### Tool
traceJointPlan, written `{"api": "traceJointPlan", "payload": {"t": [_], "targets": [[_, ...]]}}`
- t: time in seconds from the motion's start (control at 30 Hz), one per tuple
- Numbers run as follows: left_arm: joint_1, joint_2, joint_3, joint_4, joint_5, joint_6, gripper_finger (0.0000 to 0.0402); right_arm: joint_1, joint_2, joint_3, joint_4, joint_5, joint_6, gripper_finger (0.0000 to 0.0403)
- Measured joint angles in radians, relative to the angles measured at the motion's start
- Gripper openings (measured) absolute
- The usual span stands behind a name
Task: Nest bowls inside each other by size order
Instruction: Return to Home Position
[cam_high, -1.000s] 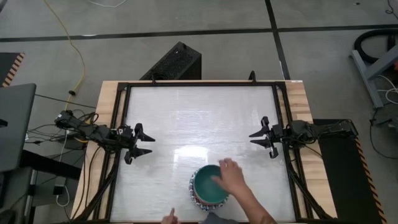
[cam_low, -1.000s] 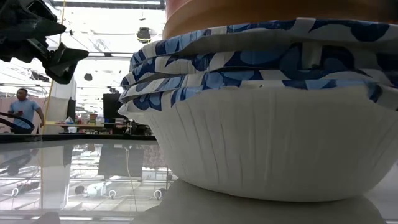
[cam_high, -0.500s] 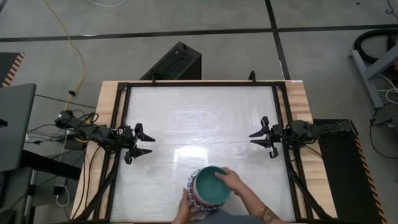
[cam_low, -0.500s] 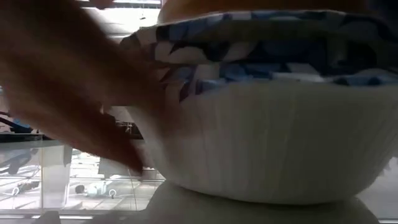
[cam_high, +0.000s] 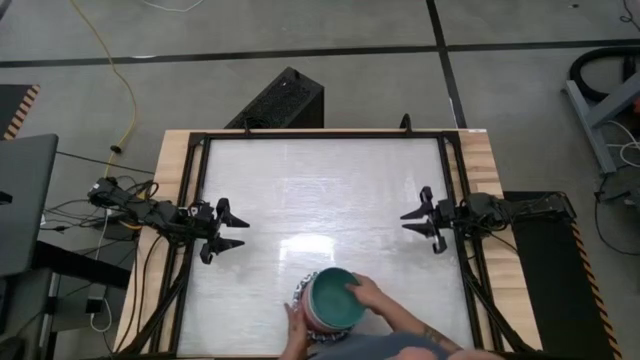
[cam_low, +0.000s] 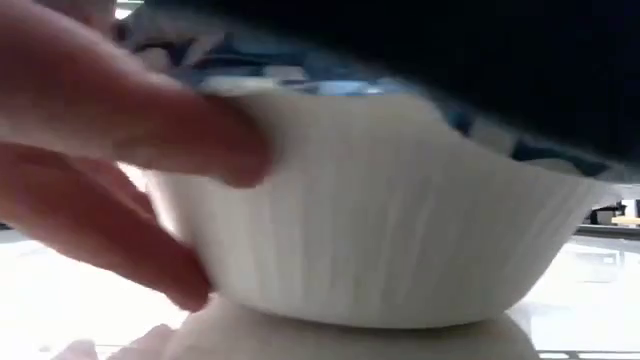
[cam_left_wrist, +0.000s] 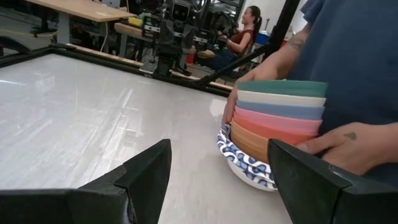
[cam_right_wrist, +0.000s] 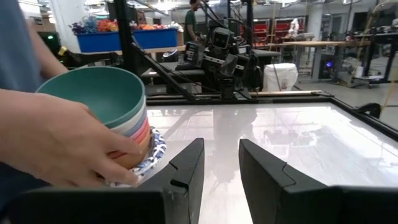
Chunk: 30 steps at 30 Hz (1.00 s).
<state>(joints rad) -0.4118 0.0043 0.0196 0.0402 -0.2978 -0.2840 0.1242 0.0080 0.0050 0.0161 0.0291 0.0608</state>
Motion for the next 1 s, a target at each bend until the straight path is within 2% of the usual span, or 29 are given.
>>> {"api": "traceJointPlan", "payload": {"t": [0.1,0.33,1.0], "targets": [[0.0,0.0,0.0,0.0,0.0,0.0,0.0255,-0.01,0.0,0.0,0.001,0.013,0.011,0.0121],[0.0,0.0,0.0,0.0,0.0,0.0,0.0255,-0.008,0.0,0.0,0.002,0.0,0.147,0.0121],[0.0,0.0,0.0,0.0,0.0,0.0,0.0255,-0.008,0.0,0.0,0.005,-0.001,0.151,0.0121]]}}
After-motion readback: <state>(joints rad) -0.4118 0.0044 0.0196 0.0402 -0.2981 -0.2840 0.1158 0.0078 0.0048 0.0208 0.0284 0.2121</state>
